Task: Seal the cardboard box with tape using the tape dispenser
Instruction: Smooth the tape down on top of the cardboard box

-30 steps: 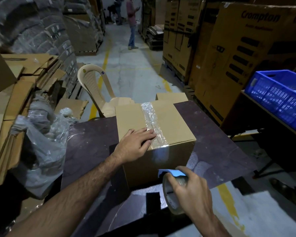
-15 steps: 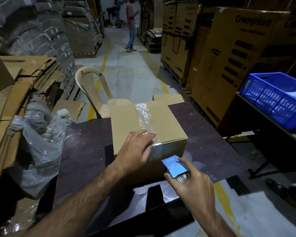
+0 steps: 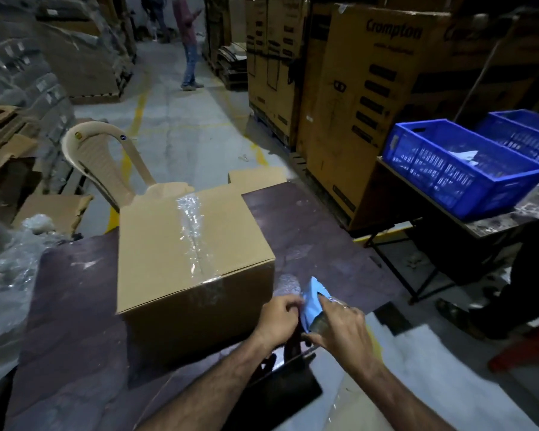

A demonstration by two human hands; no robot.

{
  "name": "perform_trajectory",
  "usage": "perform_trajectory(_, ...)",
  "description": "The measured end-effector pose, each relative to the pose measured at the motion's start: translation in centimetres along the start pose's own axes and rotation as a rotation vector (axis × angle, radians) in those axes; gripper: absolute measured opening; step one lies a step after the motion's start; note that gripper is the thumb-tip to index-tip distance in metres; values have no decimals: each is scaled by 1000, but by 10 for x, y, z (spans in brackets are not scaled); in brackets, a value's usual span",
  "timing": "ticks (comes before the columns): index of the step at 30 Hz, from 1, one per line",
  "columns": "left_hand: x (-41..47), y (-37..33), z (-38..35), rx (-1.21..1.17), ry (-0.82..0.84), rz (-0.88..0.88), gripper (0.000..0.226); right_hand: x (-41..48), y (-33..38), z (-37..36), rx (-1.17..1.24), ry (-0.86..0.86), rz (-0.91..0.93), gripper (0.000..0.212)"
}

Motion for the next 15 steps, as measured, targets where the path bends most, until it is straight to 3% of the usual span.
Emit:
perform_trajectory(4,34,21,-31,-123,62,172,41,30,-14,-27,-9,44,39,76)
perform_trajectory(12,72,45,-42,-285,22,246,42,61,-26,-60,21,101,98,91)
perform_trajectory(15,83,53,-45,-301,23,239,45,62,-26,-75,43,140,187,69)
Point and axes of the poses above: each hand's wrist, its own x-axis towards the middle knuckle, its own z-axis out of the back of the hand, y = z × x, the point moved 9 cm from there along x, towards the middle knuckle, and after that the axes turned 4 degrees about y, right-handed, at the moved point
